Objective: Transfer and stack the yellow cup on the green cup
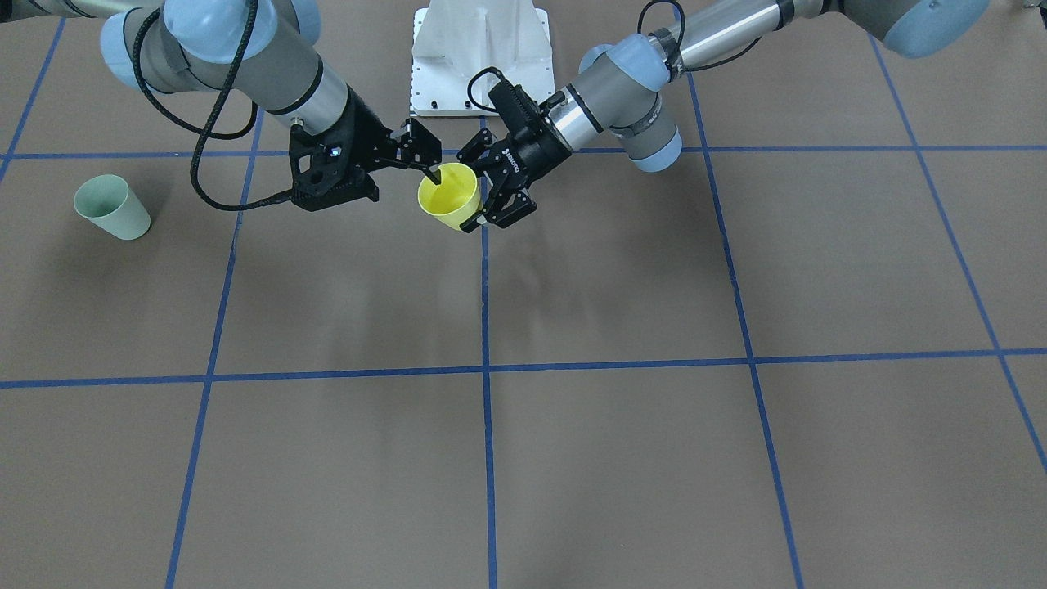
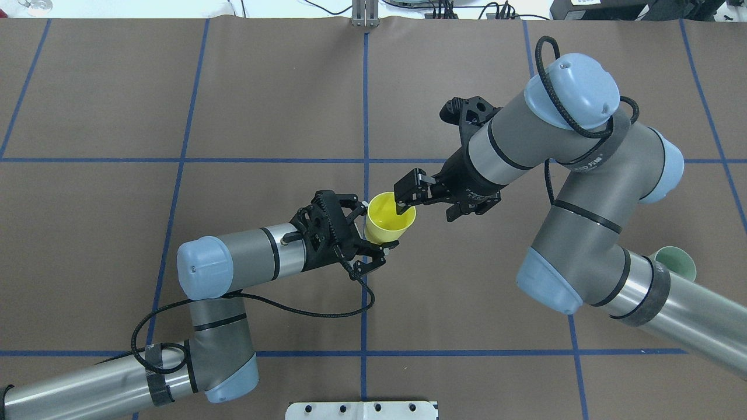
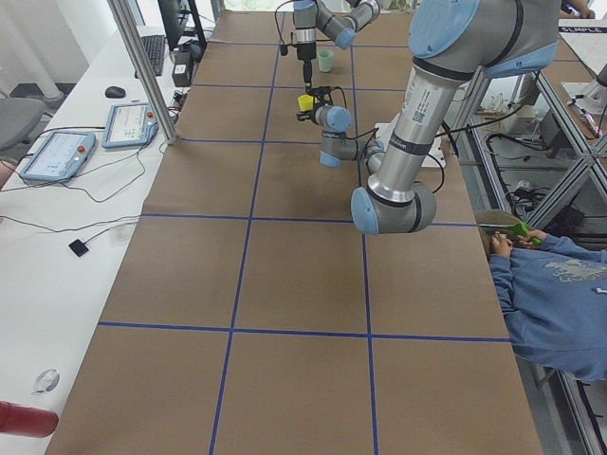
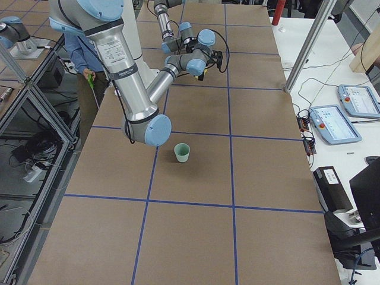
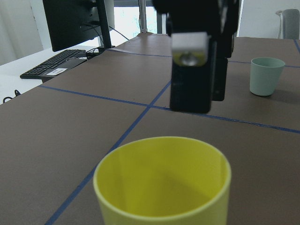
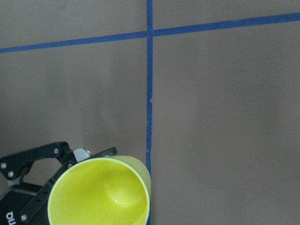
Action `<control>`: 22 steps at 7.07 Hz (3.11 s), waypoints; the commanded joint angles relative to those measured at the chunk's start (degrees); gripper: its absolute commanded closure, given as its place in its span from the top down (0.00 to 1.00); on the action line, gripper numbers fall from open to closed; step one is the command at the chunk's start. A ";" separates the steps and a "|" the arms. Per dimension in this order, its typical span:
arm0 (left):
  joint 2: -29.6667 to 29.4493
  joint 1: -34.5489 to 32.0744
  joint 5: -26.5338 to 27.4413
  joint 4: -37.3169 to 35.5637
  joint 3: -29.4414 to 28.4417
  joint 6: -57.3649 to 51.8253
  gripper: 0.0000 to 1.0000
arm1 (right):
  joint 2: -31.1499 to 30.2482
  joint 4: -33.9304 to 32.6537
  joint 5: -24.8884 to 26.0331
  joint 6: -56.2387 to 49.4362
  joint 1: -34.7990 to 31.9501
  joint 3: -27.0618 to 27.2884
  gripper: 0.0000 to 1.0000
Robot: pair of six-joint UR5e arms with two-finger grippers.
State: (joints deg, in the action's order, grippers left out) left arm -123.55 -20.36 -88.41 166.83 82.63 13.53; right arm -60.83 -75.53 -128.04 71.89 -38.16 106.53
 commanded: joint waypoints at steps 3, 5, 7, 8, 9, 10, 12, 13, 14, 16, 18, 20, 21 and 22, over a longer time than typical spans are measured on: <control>-0.29 0.58 0.08 2.01 0.34 0.00 0.00 | -0.08 0.03 0.24 -0.09 1.15 -0.27 0.99; -0.55 0.67 0.08 2.01 0.42 0.00 0.00 | 0.00 0.12 0.24 0.52 2.20 -0.01 0.84; -0.47 0.67 -0.01 2.01 0.34 0.00 0.00 | -0.08 0.03 0.24 1.23 2.30 0.08 0.41; -0.55 0.75 -0.01 2.01 0.34 0.00 0.00 | 0.00 0.12 0.24 1.32 2.30 0.26 0.24; -0.73 0.76 0.08 2.01 0.34 0.00 0.00 | -0.08 0.12 0.16 1.23 2.30 0.26 0.08; -0.90 1.10 0.16 2.01 0.34 0.00 0.00 | -0.08 0.38 0.16 1.23 2.30 0.17 0.00; -2.13 1.46 0.86 2.01 0.42 0.09 0.82 | -0.17 0.47 0.07 1.41 2.04 0.34 0.00; -2.57 1.55 3.39 2.01 0.42 0.09 0.90 | -0.26 0.47 -0.19 1.41 1.42 0.52 0.00; -2.14 1.46 3.77 2.10 0.51 -0.09 0.96 | -1.56 0.21 -1.94 1.67 -1.19 3.04 0.00; -2.05 1.46 3.77 2.45 0.86 0.00 0.98 | -7.09 0.03 -8.96 1.67 -9.09 5.61 0.00; -2.13 1.46 3.77 2.97 1.30 0.18 0.98 | -16.27 -0.32 -8.38 1.67 -15.52 8.23 0.00; -2.13 1.02 3.86 2.89 1.83 0.18 0.98 | -28.84 -0.23 -4.36 1.32 -19.75 13.49 0.00; -2.05 0.24 3.94 2.63 1.83 0.26 0.99 | -33.26 -0.23 -1.54 0.71 -19.94 14.40 0.00; -1.18 -2.03 3.95 2.62 1.83 0.44 0.99 | -36.61 -0.23 0.49 -1.56 -19.85 14.41 0.00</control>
State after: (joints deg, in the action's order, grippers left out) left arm -125.42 -20.36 -84.50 169.56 84.42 13.80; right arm -92.46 -75.77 -130.42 72.34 -57.75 120.21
